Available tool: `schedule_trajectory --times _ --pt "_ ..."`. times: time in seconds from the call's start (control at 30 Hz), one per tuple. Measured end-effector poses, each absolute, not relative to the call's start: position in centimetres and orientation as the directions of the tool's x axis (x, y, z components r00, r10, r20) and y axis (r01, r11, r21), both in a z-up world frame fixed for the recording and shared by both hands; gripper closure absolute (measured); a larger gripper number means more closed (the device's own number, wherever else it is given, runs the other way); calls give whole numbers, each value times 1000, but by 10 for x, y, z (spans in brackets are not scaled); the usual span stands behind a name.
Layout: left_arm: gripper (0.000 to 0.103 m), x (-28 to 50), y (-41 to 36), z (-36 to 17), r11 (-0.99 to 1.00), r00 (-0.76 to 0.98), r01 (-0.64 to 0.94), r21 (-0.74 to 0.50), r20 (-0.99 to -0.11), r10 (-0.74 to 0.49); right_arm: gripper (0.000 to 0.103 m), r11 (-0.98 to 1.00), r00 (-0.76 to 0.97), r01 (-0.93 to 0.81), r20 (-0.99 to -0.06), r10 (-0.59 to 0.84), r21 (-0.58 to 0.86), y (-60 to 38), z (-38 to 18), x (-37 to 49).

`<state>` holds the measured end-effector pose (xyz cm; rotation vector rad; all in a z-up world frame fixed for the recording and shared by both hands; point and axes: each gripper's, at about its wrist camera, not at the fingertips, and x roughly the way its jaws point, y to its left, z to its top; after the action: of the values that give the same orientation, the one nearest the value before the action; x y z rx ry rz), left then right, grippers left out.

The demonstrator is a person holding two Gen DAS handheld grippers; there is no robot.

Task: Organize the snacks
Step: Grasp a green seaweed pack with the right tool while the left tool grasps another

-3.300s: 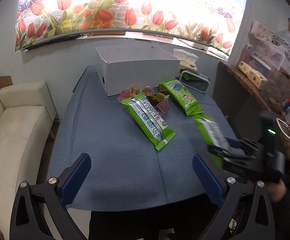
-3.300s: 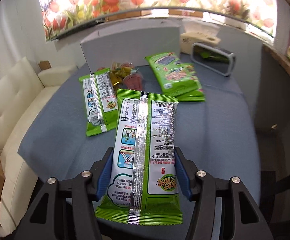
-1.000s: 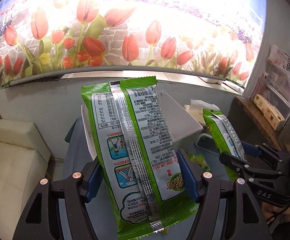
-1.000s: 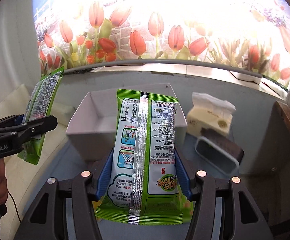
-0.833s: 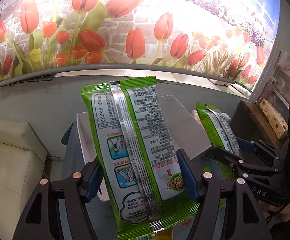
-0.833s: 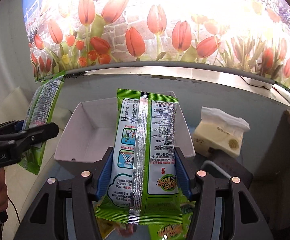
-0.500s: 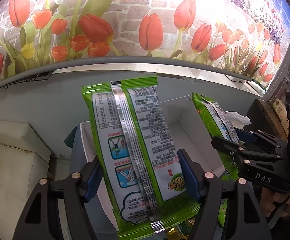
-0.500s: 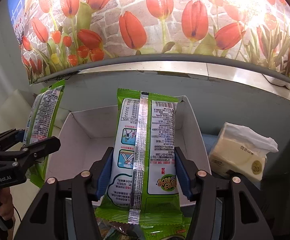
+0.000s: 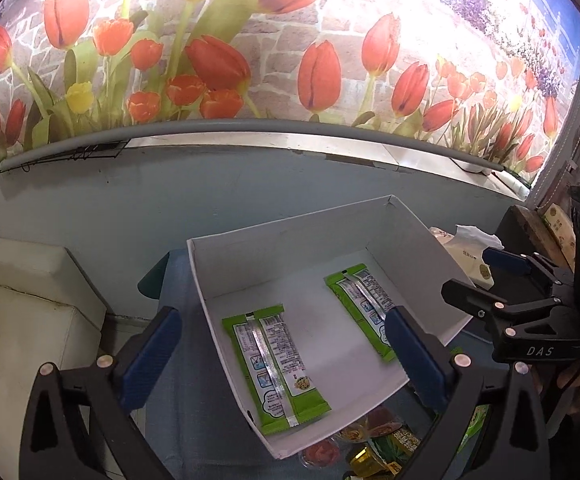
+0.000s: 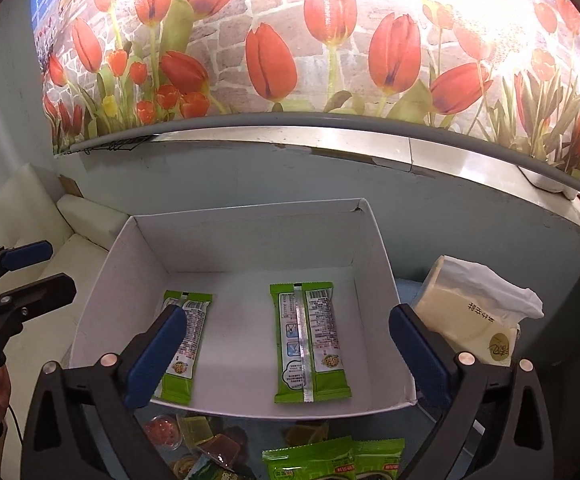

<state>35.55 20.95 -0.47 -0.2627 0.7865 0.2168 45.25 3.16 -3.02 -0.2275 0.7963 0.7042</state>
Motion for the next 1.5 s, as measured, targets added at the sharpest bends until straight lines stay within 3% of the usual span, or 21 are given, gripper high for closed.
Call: schedule_trajectory --times 0.27,0.4,0.63,0.8,1.2,1.23,1.27,1.3,1.5 --pt "0 313 173 10 960 744 -244 -141 -662 92 0 745 548 -667 -654 522 36 -8 -20 406" --pt "0 269 139 10 972 776 -206 -116 -624 90 0 715 615 -696 -572 542 -70 -37 -26 361" --pt "0 175 80 -11 963 795 -174 -206 -607 14 0 767 622 -635 -648 439 -90 -91 -69 309" --pt "0 120 42 -34 961 770 -185 -203 -638 14 0 788 587 -615 -685 432 -30 -113 -101 305" --pt "0 71 28 -55 957 719 -216 -192 -695 23 1 772 545 -625 -772 327 -115 -69 -159 347" --pt "0 69 30 -55 956 718 -222 -192 -696 27 6 772 552 -621 -774 309 -135 -66 -163 351" --pt "0 68 32 -55 954 718 -226 -195 -695 28 24 770 548 -623 -779 305 -137 -64 -166 353" --pt "0 67 34 -55 953 719 -228 -198 -694 28 29 768 528 -629 -793 304 -124 -62 -169 356" --pt "0 66 39 -59 949 707 -246 -198 -707 36 29 778 508 -626 -788 348 -60 -72 -160 361"
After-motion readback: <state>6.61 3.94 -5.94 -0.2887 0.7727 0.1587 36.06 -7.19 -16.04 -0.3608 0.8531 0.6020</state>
